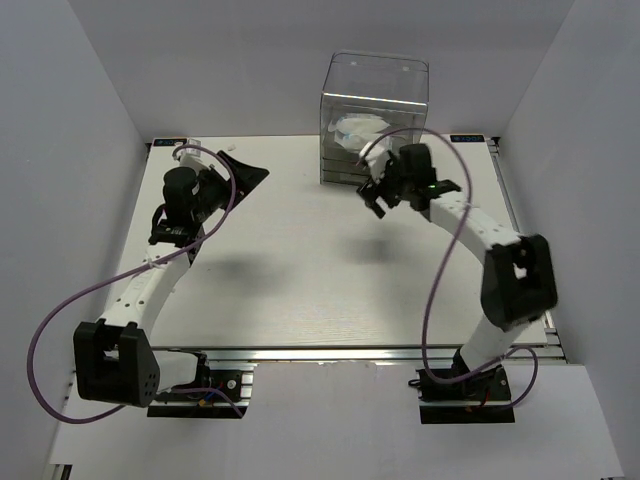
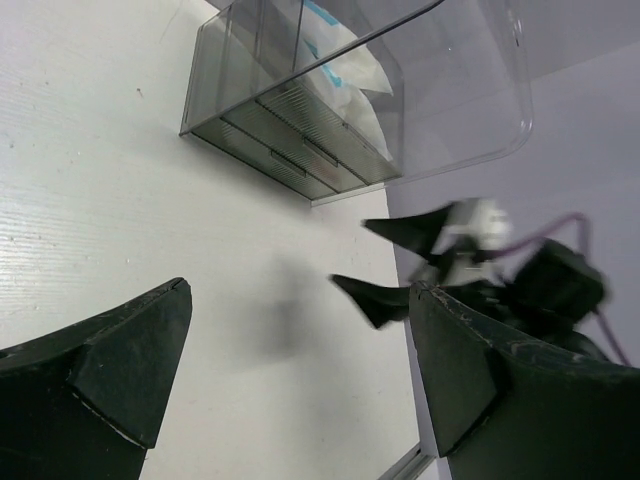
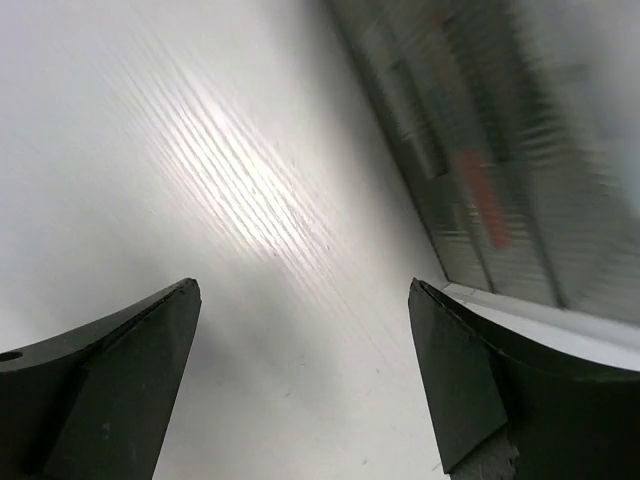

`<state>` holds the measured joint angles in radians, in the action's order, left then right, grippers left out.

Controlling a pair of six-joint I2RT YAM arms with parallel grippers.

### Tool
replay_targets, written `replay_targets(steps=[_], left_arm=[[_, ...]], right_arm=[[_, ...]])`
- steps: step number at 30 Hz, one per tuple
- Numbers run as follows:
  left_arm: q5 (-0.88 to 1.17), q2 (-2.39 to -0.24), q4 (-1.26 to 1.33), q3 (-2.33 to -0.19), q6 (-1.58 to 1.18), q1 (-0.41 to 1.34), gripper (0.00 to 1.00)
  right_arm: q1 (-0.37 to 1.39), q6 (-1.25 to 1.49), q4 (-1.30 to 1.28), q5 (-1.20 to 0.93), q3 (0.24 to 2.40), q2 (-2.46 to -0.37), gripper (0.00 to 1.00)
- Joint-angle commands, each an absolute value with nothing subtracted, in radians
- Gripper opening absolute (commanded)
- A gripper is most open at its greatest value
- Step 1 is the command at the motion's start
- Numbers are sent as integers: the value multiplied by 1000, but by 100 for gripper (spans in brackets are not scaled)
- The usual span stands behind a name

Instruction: Organize the makeup

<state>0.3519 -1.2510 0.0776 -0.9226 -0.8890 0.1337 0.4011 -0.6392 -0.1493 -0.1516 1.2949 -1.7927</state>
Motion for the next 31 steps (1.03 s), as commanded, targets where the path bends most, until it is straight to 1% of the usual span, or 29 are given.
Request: replay_targets(steps=[1,4,6,15,25,31], left_arm=[[363,-1201,106,-911,-848,132,98],[386,-1197,130,-910,-836,132,98],[399,-1195,141,-914,-825,132,98],[430,-1135,157,-905,-784,132,98],[430,-1059,117,-902,-747,132,98],[413,-999,140,-856,-735,133,98]], right_arm=[[333,-361,-175,-405,1283,-1593,89],[289,-221,-184,-419,1258,-1499,89],[272,-186,-204,-370,1255,-1453,89],[170,-112,-204,-327,1181,-1312,89],[141,-32,-229,-278,1152,-1206,89],[137,-17,-203,-203,1071,-1152,90]])
